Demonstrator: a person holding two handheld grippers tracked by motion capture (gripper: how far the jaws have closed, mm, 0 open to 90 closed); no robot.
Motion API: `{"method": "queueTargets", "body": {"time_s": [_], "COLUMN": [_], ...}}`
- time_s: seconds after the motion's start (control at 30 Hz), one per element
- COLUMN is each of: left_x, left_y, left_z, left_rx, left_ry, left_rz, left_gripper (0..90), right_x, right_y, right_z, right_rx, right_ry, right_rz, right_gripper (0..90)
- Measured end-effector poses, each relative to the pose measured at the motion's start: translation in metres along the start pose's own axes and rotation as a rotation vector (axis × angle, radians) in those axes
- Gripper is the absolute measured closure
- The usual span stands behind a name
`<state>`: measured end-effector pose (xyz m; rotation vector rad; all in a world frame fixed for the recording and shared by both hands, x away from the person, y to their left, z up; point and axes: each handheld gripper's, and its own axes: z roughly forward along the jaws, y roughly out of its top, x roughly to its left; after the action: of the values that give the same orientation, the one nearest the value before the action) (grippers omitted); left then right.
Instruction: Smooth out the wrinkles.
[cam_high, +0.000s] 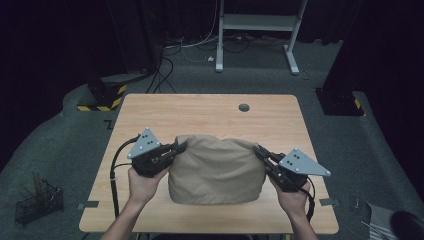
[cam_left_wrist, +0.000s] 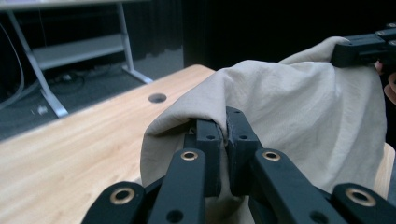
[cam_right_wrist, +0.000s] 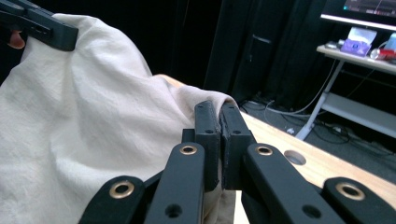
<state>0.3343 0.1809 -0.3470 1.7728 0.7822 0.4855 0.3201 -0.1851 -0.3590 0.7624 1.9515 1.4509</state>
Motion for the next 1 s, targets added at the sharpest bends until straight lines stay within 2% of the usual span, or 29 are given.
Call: {"method": "queueTargets", "body": {"time_s": [0.07,0.17,0.43,0.83,1.0], "left_x": [0.002,0.005,0.015,0.040,0.047], "left_y": [-0.005,-0.010,-0.009,-0.017,-0.021], "left_z": [0.003,0.006,0.016,0.049,0.062], "left_rx": [0.007,0.016,0.043,0.126,0.150], "left_ry": [0.006,0.007,0.019,0.044,0.060], "left_rz": [-0.006,-0.013,-0.013,-0.036,-0.032], "left_gripper": [85.9,85.9,85.7,85.4,85.0], "right_x": [-0.002,0.000,-0.004,-0.019,-0.023], "right_y": [-0.005,-0.010,-0.013,-0.025,-0.033], "right_z": [0.004,0.008,0.019,0.049,0.061], "right_rx": [0.010,0.022,0.037,0.099,0.136], "right_ry": [0.007,0.005,-0.005,-0.011,-0.036], "right_rz": [0.016,0.006,-0.007,0.031,0.025], "right_gripper": [87.8,87.8,87.7,87.5,87.6]}}
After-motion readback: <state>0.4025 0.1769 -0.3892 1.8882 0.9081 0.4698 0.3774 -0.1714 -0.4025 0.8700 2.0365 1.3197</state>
